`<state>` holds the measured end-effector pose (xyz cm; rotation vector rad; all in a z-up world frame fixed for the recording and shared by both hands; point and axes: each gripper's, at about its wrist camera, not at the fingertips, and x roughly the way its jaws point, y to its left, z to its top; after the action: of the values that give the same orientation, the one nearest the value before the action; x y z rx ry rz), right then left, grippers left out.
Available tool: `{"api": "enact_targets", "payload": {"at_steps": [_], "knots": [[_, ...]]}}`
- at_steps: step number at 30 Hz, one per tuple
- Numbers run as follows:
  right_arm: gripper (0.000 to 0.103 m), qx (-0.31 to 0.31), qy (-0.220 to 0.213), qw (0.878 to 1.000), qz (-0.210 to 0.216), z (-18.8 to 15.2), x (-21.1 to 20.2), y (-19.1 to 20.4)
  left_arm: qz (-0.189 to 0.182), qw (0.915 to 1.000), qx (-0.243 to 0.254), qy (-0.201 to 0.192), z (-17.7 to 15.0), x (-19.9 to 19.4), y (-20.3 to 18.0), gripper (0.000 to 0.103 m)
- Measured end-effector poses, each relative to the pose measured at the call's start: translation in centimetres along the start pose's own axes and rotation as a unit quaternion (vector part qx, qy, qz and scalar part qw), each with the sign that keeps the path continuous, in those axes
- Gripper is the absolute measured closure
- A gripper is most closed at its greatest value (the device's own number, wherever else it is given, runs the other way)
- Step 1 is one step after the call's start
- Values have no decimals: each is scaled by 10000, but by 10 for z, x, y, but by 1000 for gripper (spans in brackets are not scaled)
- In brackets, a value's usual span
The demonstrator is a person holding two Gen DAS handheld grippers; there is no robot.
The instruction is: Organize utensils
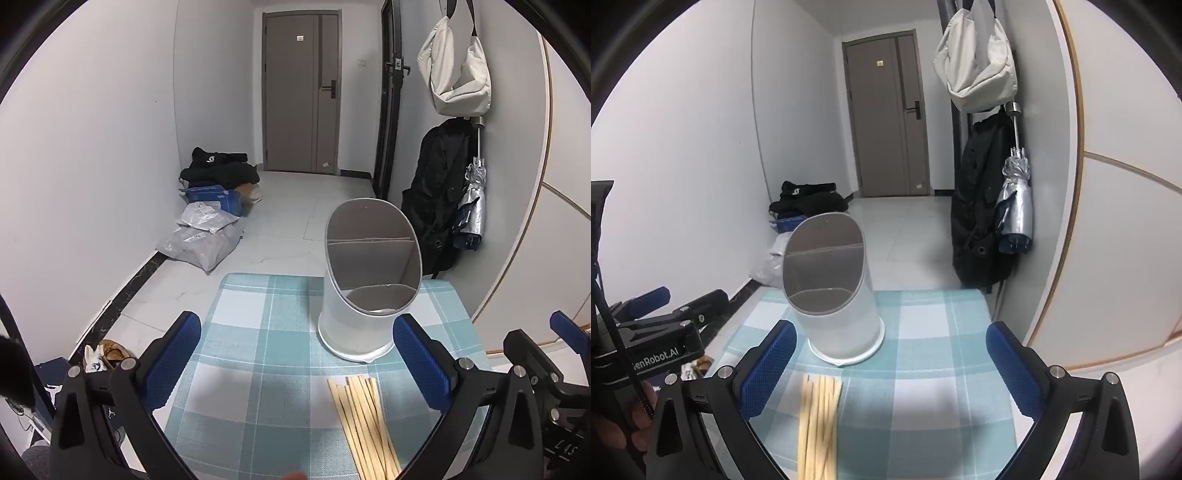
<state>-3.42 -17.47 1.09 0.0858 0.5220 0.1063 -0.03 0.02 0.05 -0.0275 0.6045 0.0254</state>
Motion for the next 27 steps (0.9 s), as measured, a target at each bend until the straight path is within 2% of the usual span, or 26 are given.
{"api": "enact_targets", "payload": {"at_steps": [8,9,15,27], "knots": [[0,-19,24,10000,-16,2,1,3,48,9998,-175,-75,3,-3,5,1],[0,-26,25,10000,-20,-1,-2,0,-131,9999,-44,-17,2,-2,2,1],[0,-60,19,10000,-46,0,-3,4,-224,9997,-110,9,-1,-2,3,1],[0,-35,-14,10000,-31,2,-4,1,-234,9996,-154,8,-1,-1,3,1]]}}
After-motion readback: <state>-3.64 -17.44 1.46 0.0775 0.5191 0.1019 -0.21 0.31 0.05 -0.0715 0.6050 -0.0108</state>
